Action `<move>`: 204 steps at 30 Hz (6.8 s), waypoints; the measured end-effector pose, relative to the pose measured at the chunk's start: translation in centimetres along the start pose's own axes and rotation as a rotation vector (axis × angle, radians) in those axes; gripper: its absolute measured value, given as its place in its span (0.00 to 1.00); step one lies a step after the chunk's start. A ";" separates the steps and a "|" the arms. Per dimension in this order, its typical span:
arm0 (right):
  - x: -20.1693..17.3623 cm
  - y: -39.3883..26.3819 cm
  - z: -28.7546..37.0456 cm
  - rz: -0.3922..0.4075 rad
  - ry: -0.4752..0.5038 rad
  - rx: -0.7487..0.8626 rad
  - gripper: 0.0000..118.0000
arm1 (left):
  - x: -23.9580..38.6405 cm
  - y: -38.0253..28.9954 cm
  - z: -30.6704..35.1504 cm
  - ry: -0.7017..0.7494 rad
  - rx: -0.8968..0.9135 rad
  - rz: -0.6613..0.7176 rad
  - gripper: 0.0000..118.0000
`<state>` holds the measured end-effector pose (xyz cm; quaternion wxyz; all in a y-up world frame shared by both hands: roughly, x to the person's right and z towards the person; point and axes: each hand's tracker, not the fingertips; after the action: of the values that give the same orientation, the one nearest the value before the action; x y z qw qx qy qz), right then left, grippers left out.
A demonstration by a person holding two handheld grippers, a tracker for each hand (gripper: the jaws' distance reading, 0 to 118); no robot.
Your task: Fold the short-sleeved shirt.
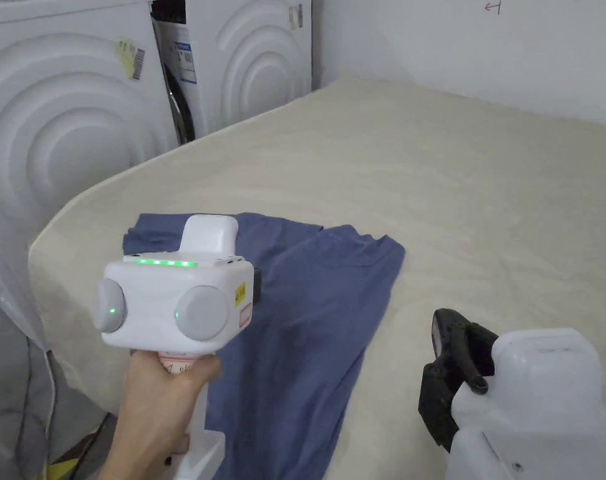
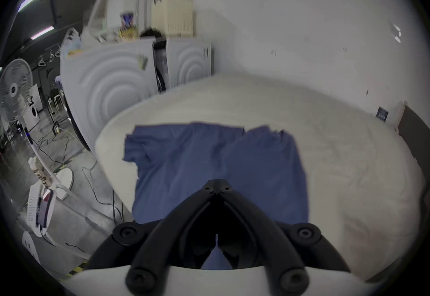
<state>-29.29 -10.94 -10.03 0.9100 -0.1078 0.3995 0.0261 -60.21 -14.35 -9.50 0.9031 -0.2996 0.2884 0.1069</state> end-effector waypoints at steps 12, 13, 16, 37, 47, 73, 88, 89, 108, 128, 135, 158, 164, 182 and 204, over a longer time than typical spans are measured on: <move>0.8 -1.5 -1.6 -0.010 -0.023 -0.080 0.00 | -1.3 0.3 -5.9 -0.106 -0.129 0.125 0.91; 0.9 -1.5 -1.6 -0.013 -0.027 -0.084 0.00 | -1.4 0.6 -5.8 -0.103 -0.121 0.124 0.96; 1.1 -1.5 -1.6 -0.023 -0.025 -0.090 0.00 | -1.6 1.4 -6.2 -0.098 -0.142 0.119 0.96; 0.9 -2.3 -2.1 0.007 -0.025 -0.154 0.00 | -0.7 0.9 -9.0 -0.029 -0.284 0.086 0.10; 2.3 -1.7 -0.9 -0.010 -0.062 -0.154 0.00 | -1.0 1.9 -6.4 -0.037 -0.224 0.115 0.08; 11.9 4.2 13.6 -0.118 -0.402 0.109 0.00 | 17.5 19.3 19.1 -0.316 0.332 -0.232 0.08; 20.5 4.3 24.4 -0.193 -0.752 0.165 0.00 | 38.3 13.3 24.4 -0.869 0.261 -0.427 0.08; 20.9 4.1 24.6 -0.194 -0.763 0.155 0.00 | 39.4 12.3 23.6 -0.872 0.238 -0.426 0.08; 26.1 -0.8 23.7 -0.281 -0.826 -0.042 0.00 | 48.5 -7.8 8.6 -0.862 -0.279 -0.532 0.08; 24.3 -0.1 21.3 -0.243 -0.731 -0.066 0.00 | 31.5 0.4 12.0 -0.768 -0.024 -0.363 0.73; 24.1 0.3 20.0 -0.241 -0.700 -0.077 0.00 | 27.1 -0.4 8.4 -0.604 -0.073 -0.283 0.01; 27.3 -0.7 16.2 -0.261 -0.688 -0.167 0.00 | 33.2 6.4 -3.9 -0.521 -0.333 -0.367 0.82; 28.5 -1.6 15.2 -0.281 -0.688 -0.196 0.00 | 35.7 6.0 -9.0 -0.511 -0.486 -0.390 0.82; 29.1 -2.7 13.7 -0.266 -0.670 -0.268 0.00 | 37.6 3.2 -9.5 -0.396 -0.498 -0.522 0.03; 39.3 6.2 6.1 -0.301 -0.232 -0.435 0.00 | 35.7 4.8 -7.2 -0.468 -0.418 -0.426 0.03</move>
<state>0.98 -5.06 -35.93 0.8988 -0.3549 0.2570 -0.0118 -36.30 -14.07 -37.40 0.8659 -0.4982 -0.0223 0.0390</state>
